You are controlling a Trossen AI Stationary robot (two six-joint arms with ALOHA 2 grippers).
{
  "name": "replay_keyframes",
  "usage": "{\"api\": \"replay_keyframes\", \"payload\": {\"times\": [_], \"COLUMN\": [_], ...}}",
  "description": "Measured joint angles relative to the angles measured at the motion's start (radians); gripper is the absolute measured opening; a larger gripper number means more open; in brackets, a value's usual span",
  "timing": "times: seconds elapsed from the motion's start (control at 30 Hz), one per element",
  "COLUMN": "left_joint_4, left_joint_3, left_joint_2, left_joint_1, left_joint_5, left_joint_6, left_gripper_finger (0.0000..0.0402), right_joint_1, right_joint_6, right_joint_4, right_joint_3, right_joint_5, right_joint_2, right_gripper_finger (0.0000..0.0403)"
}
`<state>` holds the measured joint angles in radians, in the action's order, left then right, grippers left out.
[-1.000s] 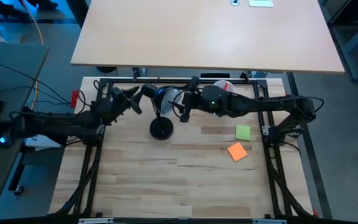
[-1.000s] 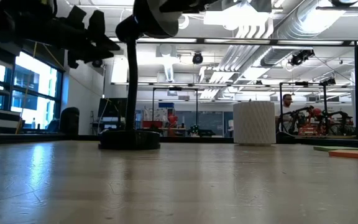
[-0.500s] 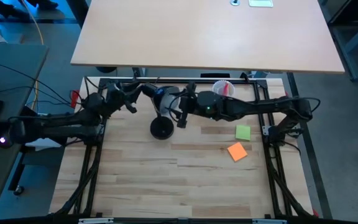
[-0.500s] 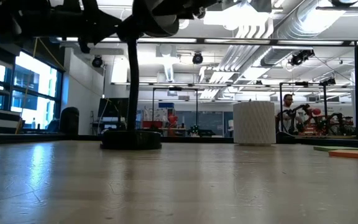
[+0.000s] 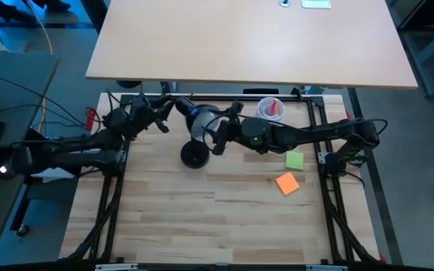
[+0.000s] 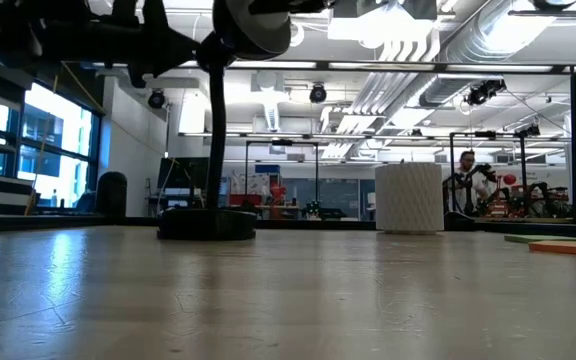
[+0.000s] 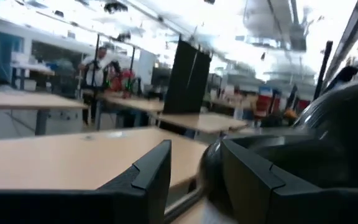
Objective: Screw lightbulb
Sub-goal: Insert the white lightbulb into the black lamp
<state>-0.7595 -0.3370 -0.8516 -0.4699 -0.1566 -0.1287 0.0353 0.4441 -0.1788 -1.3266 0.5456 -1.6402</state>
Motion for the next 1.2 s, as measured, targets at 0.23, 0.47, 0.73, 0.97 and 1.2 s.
{"api": "replay_keyframes", "payload": {"times": [0.23, 0.47, 0.73, 0.97, 1.2], "left_joint_4": [0.136, 0.074, 0.073, 0.064, 0.072], "left_joint_3": [0.001, -0.028, -0.071, -0.069, -0.068], "left_joint_2": [-0.012, -0.07, -0.16, -0.147, -0.128], "left_joint_1": [-0.208, -0.322, -0.263, -0.206, -0.164], "left_joint_5": [0.203, 0.446, 0.518, 0.505, 0.494], "left_joint_6": [-0.048, -0.087, -0.045, -0.044, -0.043], "left_gripper_finger": [0.0119, 0.0105, 0.009, 0.009, 0.009], "right_joint_1": [0.001, 0.02, 0.018, 0.027, 0.029], "right_joint_6": [-0.088, -0.101, -0.032, 0.074, 0.113], "right_joint_4": [0.091, 0.068, 0.153, 0.25, 0.273], "right_joint_3": [-0.036, -0.037, -0.158, -0.268, -0.283], "right_joint_5": [0.083, 0.082, 0.14, 0.186, 0.19], "right_joint_2": [0.0, -0.011, -0.124, -0.179, -0.18], "right_gripper_finger": [0.0241, 0.0241, 0.0241, 0.024, 0.024]}}
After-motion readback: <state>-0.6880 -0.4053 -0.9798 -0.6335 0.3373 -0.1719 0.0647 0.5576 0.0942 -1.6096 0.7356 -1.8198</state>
